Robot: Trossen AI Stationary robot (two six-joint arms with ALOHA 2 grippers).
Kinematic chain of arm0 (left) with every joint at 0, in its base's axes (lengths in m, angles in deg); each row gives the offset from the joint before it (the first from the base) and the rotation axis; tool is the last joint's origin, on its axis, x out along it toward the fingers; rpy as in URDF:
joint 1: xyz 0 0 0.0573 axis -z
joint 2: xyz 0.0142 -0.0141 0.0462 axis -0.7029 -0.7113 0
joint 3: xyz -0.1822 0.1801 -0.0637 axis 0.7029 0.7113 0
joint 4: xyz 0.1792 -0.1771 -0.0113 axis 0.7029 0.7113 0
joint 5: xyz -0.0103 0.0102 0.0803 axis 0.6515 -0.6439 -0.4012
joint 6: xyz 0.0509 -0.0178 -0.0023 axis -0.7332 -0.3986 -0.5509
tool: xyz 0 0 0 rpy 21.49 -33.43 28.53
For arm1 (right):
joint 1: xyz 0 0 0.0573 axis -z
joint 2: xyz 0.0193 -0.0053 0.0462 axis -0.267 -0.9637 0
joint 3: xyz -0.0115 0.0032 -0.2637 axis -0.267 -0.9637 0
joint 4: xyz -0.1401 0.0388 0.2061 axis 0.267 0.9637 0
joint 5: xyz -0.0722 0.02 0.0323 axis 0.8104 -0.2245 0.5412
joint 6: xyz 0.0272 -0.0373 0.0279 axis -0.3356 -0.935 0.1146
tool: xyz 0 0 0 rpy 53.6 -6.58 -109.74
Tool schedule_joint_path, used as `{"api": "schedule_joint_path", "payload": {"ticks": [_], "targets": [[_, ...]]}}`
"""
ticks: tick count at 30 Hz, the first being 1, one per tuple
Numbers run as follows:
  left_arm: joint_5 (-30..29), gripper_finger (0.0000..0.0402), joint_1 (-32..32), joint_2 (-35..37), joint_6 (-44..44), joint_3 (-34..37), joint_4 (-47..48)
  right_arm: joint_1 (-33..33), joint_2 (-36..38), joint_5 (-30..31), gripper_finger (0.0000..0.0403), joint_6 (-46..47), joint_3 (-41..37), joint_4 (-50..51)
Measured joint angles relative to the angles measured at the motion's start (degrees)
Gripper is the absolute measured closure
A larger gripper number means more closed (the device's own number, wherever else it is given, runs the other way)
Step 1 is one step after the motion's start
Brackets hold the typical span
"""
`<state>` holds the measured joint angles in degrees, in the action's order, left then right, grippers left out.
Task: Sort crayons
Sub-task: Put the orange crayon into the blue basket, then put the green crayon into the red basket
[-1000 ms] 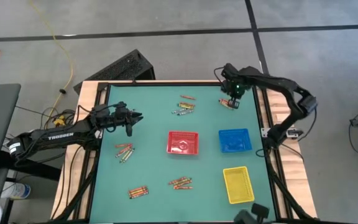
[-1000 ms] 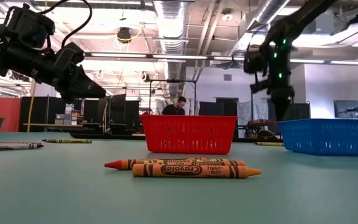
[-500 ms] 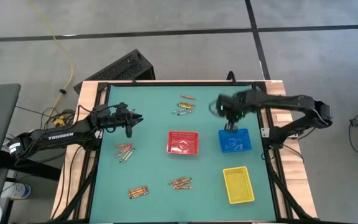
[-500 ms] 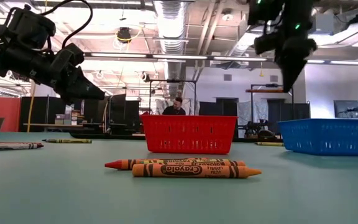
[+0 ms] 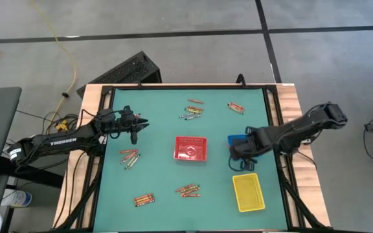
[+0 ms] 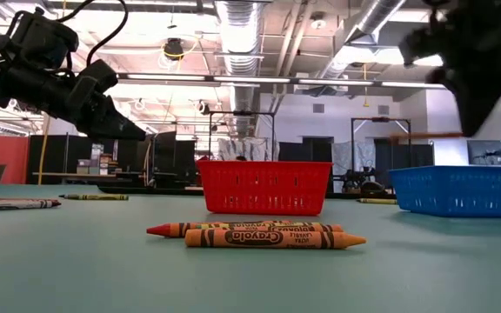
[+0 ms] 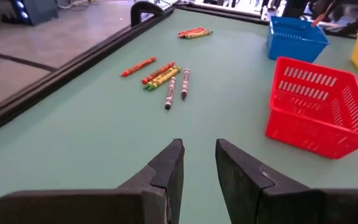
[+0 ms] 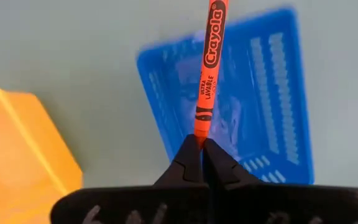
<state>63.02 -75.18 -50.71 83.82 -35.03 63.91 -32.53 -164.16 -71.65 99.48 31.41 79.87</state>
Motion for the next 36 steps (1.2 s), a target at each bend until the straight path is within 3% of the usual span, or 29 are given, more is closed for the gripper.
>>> {"api": "schedule_joint_path", "payload": {"ticks": [12, 17, 28, 36], "targets": [[-1.4, 0.0319, 0.0, 0.0, 0.4, 0.0, -0.5, 0.4, 4.2, 3.2, 0.0403, 1.2, -12.1, -1.3], [-1.4, 0.0319, 0.0, 0.0, 2.7, 0.0, -0.3, 0.4, 4.2, 4.9, 0.0391, -0.4, -12.2, -1.6], [-1.3, 0.0319, 0.0, 0.0, 7.7, 0.0, 0.2, 0.4, 4.2, 4.3, 0.0322, -0.4, -11.0, 3.2], [-1.7, 0.0319, 0.0, 0.0, 7.1, -1.6, 2.6, 0.1, 4.2, 4.8, 0.0329, -0.1, -3.7, 4.3]]}}
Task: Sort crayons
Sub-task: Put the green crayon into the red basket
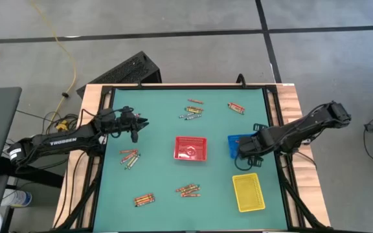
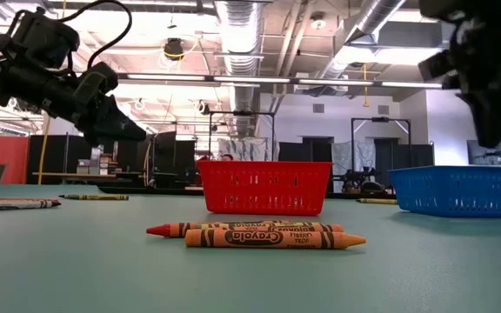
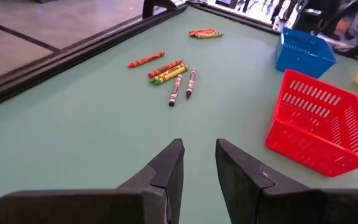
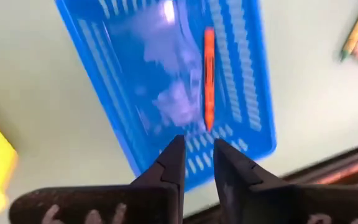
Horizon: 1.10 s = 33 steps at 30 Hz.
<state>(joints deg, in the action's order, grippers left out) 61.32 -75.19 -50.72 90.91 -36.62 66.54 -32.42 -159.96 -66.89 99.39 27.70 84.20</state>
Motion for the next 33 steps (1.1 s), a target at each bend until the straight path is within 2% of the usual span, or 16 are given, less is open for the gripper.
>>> {"api": "schedule_joint_path", "payload": {"ticks": [4, 7, 12, 16, 24, 29, 33], "targets": [[-5.3, 0.0319, 0.0, -1.0, -1.5, -6.0, 11.2, -0.8, 0.3, 3.9, 0.0335, -1.2, 1.6, -8.6], [-9.0, 0.0319, 0.0, -4.0, -2.7, -12.1, 20.4, -1.6, 0.8, 5.9, 0.0335, -5.7, 1.5, -17.8], [-12.4, 0.0319, 0.0, -12.3, -1.8, -20.7, 33.1, -2.6, 1.2, 6.0, 0.0335, -14.4, 1.4, -32.4], [-13.0, 0.0319, 0.0, -19.4, -2.9, -24.1, 39.2, -2.8, 1.1, 5.9, 0.0336, -20.5, 1.4, -41.9], [-13.9, 0.0319, 0.1, -30.1, -6.8, -24.5, 38.9, -2.8, 1.0, 5.8, 0.0336, -24.0, 1.4, -45.0], [-17.2, 0.0319, 0.1, -34.4, -9.1, -24.5, 35.9, -2.8, 1.0, 5.8, 0.0336, -24.0, 1.4, -45.1], [-17.6, 0.0319, 0.1, -36.7, -10.5, -24.5, 34.5, -2.8, 1.0, 5.8, 0.0336, -24.0, 1.4, -45.1]]}}
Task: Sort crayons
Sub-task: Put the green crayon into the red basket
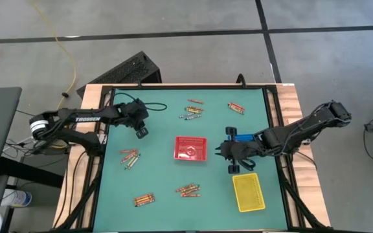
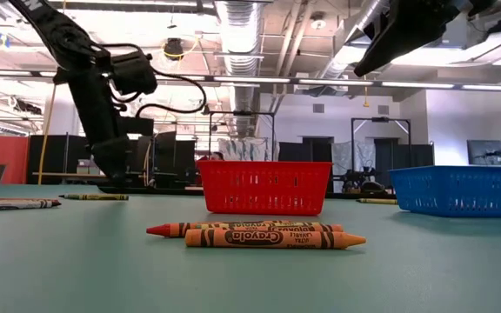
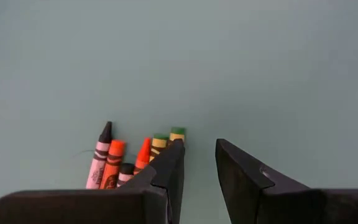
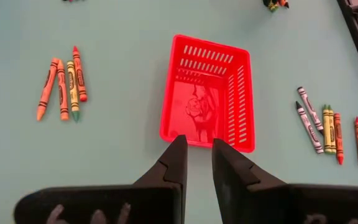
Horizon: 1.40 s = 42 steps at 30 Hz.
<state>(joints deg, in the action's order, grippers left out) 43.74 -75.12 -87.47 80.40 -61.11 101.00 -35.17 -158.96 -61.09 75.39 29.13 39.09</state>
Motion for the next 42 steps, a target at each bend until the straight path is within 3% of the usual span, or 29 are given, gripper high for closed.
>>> {"api": "schedule_joint_path", "payload": {"ticks": [9, 18, 29, 42], "targets": [[-0.6, 0.0319, -0.1, -3.5, -1.1, 0.0, -3.1, 0.4, 0.0, -0.1, 0.0336, 0.0, 0.0, 0.0], [-0.2, 0.0319, -0.1, -1.7, -2.0, -0.7, -2.5, 0.7, 0.0, -0.1, 0.0336, -0.5, 0.0, 0.1], [-5.6, 0.0319, -0.2, -0.8, -2.6, -1.2, 0.0, 1.7, 0.0, -0.2, 0.0336, -2.0, 0.0, 0.3], [-3.6, 0.0319, -0.5, -0.8, -0.5, 2.5, -3.7, 2.2, 0.0, -0.3, 0.0336, -3.0, 0.0, 0.5]]}}
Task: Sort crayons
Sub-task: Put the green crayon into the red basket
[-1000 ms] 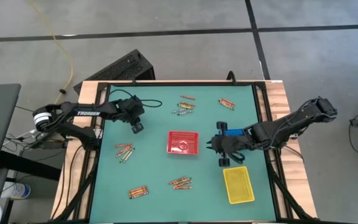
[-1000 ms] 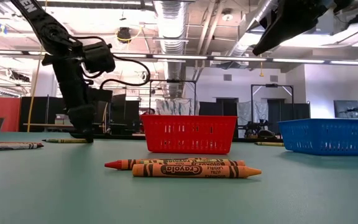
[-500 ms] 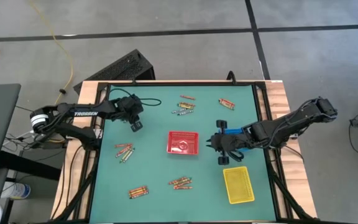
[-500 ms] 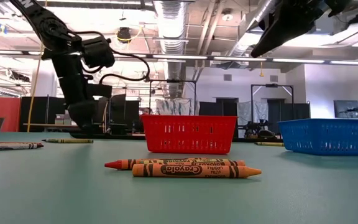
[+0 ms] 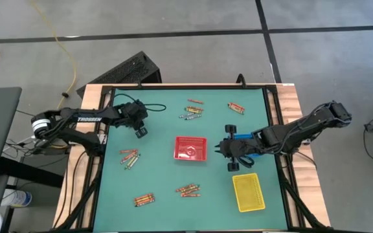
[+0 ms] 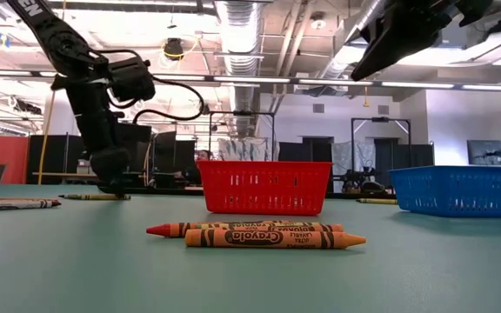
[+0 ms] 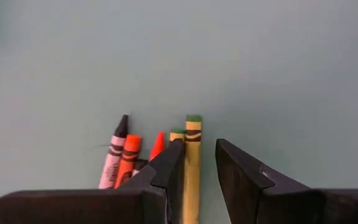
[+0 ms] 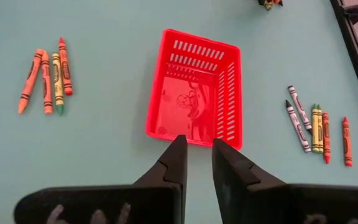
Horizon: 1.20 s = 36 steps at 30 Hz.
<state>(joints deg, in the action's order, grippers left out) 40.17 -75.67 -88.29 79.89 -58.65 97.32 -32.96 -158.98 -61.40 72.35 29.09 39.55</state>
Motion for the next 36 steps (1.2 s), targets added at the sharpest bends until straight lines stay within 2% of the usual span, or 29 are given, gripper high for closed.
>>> {"api": "schedule_joint_path", "payload": {"ticks": [10, 13, 18, 24, 29, 36], "targets": [[2.1, 0.0322, -0.2, 0.1, 0.7, 2.2, -1.5, 0.0, 0.0, -0.1, 0.0336, 0.0, 0.0, 0.0], [2.1, 0.0339, -0.2, 0.1, 0.2, 2.2, -1.5, 0.0, 0.0, -0.1, 0.0336, 0.0, 0.0, 0.0], [3.4, 0.039, -0.2, 0.1, -1.9, 2.3, -1.7, 0.0, 0.0, -0.1, 0.0336, 0.0, 0.0, 0.0], [4.7, 0.039, -0.3, 0.0, -4.0, 0.8, -1.3, 0.0, 0.0, -0.1, 0.0336, 0.0, 0.0, 0.0], [11.1, 0.039, -0.2, 1.2, -4.3, -1.3, -2.2, -0.1, 0.0, -0.1, 0.0336, 0.3, 0.0, 0.0], [26.2, 0.039, 2.0, 3.5, -3.3, -1.9, -11.3, -0.2, 0.0, -0.2, 0.0336, 1.1, 0.0, 0.0]]}}
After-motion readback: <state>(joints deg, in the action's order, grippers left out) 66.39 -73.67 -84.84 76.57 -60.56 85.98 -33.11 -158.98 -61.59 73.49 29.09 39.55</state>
